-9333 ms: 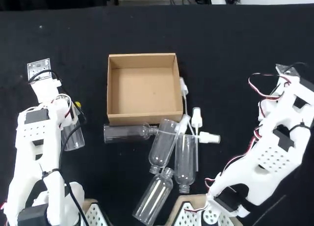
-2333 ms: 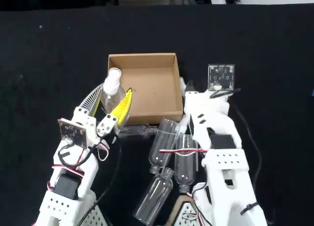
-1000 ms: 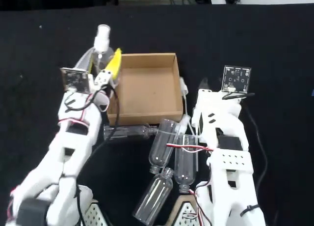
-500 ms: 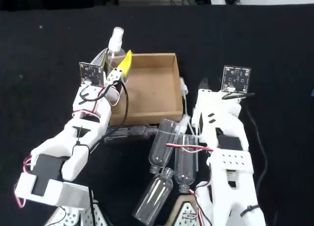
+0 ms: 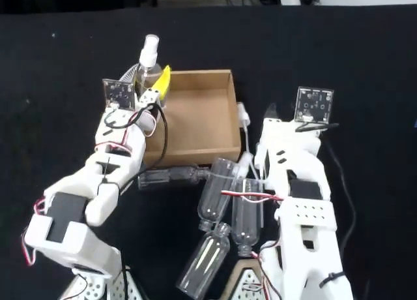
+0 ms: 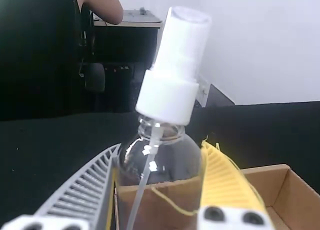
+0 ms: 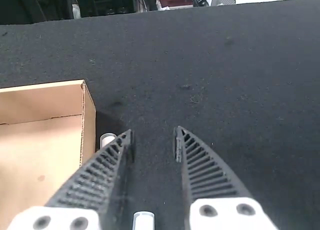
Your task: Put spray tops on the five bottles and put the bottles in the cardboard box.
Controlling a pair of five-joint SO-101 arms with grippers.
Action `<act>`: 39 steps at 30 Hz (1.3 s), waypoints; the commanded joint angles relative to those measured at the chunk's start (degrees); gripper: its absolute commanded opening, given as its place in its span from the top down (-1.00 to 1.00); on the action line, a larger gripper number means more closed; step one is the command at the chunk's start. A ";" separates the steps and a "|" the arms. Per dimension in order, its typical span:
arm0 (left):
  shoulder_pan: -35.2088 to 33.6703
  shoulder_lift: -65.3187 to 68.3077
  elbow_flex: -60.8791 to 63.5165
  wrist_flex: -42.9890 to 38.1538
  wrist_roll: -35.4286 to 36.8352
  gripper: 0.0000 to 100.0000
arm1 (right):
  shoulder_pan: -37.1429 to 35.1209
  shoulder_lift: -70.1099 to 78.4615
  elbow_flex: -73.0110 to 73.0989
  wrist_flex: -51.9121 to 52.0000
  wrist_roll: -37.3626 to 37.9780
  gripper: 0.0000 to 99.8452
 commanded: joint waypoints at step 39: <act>-2.15 22.59 -13.76 -19.08 0.26 0.93 | 1.23 -0.40 -0.48 -1.67 0.18 0.77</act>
